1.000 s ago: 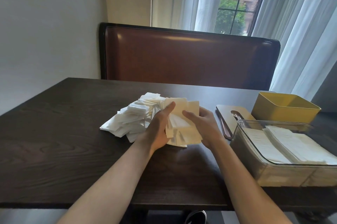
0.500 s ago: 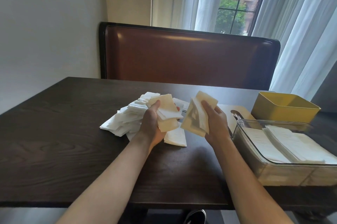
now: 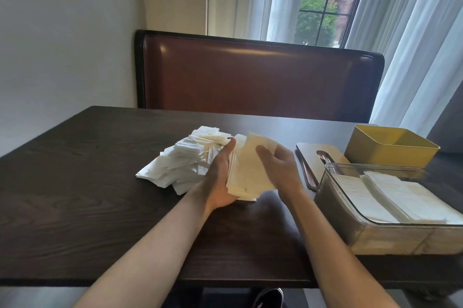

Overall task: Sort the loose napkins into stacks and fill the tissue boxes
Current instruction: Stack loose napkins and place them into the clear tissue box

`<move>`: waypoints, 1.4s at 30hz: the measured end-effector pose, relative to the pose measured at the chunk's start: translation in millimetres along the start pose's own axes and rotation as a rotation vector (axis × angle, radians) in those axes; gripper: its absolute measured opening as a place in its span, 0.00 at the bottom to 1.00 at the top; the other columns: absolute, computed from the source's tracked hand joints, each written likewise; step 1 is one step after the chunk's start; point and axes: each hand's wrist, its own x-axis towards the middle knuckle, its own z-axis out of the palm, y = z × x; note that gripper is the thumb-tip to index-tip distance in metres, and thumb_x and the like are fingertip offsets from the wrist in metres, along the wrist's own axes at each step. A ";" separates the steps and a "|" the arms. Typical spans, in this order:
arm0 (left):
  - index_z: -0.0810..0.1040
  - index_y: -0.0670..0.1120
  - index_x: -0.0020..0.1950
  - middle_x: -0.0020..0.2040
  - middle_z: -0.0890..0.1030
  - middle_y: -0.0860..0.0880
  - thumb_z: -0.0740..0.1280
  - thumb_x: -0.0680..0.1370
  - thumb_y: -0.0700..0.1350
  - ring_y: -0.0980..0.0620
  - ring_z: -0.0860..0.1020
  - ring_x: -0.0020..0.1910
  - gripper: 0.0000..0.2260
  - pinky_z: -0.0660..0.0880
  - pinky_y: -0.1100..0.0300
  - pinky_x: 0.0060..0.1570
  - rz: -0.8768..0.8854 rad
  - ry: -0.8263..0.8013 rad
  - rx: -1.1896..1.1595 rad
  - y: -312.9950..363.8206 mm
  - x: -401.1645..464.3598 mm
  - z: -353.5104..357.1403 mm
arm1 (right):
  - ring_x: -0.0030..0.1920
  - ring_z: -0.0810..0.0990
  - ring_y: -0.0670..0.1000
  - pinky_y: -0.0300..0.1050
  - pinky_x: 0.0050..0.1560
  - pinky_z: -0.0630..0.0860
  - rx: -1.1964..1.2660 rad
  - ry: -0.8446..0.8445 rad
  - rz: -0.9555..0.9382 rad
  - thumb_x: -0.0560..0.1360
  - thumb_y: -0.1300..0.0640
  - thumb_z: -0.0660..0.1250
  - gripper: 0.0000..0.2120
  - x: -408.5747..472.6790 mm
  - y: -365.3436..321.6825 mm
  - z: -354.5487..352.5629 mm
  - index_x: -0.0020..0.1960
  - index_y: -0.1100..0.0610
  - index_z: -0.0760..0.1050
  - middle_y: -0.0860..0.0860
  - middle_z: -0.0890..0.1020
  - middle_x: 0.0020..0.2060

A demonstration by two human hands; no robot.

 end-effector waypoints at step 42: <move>0.76 0.44 0.61 0.54 0.78 0.43 0.58 0.80 0.66 0.46 0.77 0.57 0.26 0.70 0.45 0.71 0.311 0.046 -0.156 1.0 10.6 -8.9 | 0.42 0.79 0.44 0.29 0.40 0.75 -0.251 0.044 -0.267 0.74 0.45 0.70 0.08 -0.9 -0.6 -2.6 0.49 0.48 0.81 0.43 0.81 0.44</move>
